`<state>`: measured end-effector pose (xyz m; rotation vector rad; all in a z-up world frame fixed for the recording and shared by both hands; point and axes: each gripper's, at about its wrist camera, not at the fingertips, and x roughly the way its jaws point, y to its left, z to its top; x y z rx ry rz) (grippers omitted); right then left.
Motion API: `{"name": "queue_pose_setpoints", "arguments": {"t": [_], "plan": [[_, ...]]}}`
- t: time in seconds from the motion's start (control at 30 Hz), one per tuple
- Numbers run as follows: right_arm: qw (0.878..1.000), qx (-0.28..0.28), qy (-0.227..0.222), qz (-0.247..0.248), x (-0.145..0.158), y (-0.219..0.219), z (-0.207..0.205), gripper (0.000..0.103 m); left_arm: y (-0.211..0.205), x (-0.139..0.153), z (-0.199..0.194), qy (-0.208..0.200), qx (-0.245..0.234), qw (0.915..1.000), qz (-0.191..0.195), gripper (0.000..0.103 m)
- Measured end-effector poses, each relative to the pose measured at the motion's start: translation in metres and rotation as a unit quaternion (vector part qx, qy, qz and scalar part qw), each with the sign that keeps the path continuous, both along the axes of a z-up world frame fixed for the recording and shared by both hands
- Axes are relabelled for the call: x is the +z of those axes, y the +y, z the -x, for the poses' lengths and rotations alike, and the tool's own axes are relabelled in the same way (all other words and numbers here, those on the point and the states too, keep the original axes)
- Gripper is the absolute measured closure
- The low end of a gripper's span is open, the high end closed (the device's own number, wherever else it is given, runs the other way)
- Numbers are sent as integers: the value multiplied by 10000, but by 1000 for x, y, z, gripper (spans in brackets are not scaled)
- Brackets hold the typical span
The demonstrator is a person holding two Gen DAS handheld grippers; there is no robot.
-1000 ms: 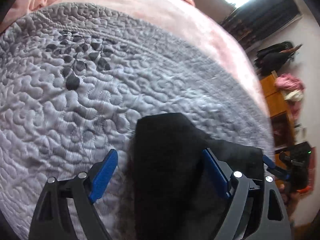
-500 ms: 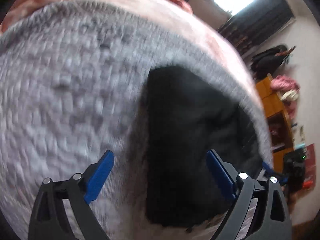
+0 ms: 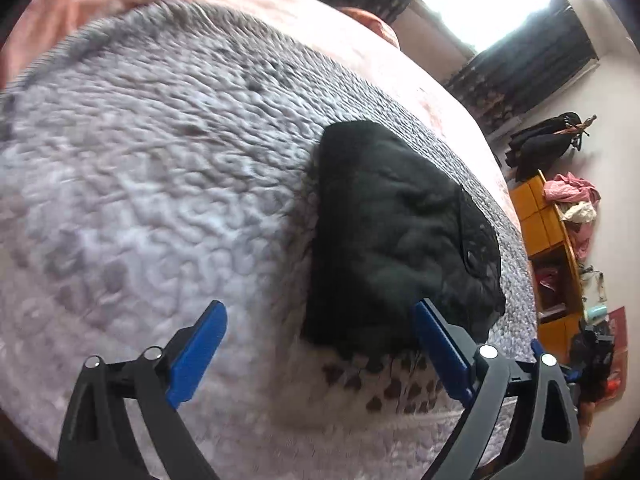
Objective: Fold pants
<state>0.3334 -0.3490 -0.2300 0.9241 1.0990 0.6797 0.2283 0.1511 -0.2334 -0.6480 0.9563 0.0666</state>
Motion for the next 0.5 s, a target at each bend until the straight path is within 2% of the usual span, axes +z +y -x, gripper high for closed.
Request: {"name": "queue_pose_setpoints", "arguments": {"t": [0.2,0.3,0.33,0.43,0.5], "plan": [[9982,-376,-90,466,23,-4,83,11,-16,42,67,-259,90,9973,-684,4],[9959,-579,-136,682,34,-10,115,9,-31,68,103,-452,178,9931,-1067,4],[9948,-630,-181,779,40,-12,129,9,-41,79,117,-467,198,9901,-1309,4],[9887,-696,-464,1248,63,-12,165,8,-65,101,141,-352,116,9829,-1804,4],[9795,-685,-814,1710,86,-8,190,7,-79,115,155,-379,-21,9804,-1932,4]]}}
